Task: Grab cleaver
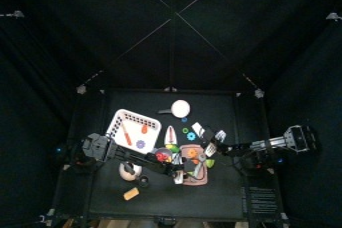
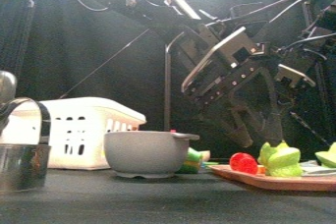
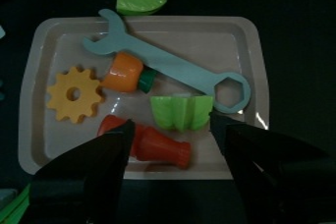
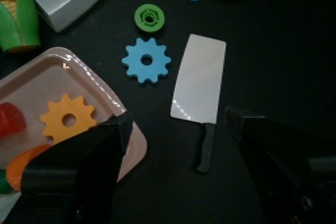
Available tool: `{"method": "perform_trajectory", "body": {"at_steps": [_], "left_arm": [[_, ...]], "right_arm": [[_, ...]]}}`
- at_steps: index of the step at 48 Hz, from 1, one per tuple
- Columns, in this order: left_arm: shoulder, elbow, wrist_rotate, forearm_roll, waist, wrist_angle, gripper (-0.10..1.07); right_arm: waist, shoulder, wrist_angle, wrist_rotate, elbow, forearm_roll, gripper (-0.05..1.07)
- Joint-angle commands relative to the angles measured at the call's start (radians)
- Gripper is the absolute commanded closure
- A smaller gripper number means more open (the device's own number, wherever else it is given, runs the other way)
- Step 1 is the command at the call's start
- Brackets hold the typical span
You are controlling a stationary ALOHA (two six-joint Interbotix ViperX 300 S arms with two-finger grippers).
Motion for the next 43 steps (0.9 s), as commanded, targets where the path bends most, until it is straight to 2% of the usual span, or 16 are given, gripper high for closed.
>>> {"method": "perform_trajectory", "body": {"at_steps": [1,9,18,22,30,43], "left_arm": [[-0.051,-0.025,-0.002,0.003,0.002,0.014,0.03],[-0.086,-0.014,0.000,0.006,0.002,0.129,0.03],[-0.141,0.012,-0.006,0.017,-0.006,0.222,0.03],[-0.167,0.029,-0.008,0.017,-0.008,0.222,0.03],[-0.216,0.063,-0.009,0.021,-0.008,0.222,0.06],[-0.275,0.110,-0.031,0.041,-0.002,0.206,0.13]], "right_arm": [[-0.014,-0.002,0.003,0.000,-0.003,0.028,-0.01],[-0.035,0.006,0.006,0.000,0.023,0.034,-0.01],[-0.103,0.008,0.006,0.003,0.038,0.046,-0.01],[-0.127,0.008,0.000,0.003,0.041,0.058,-0.01],[-0.129,0.025,-0.038,0.002,0.066,0.098,-0.01],[-0.160,0.063,-0.054,0.002,0.080,0.101,-0.01]]}}
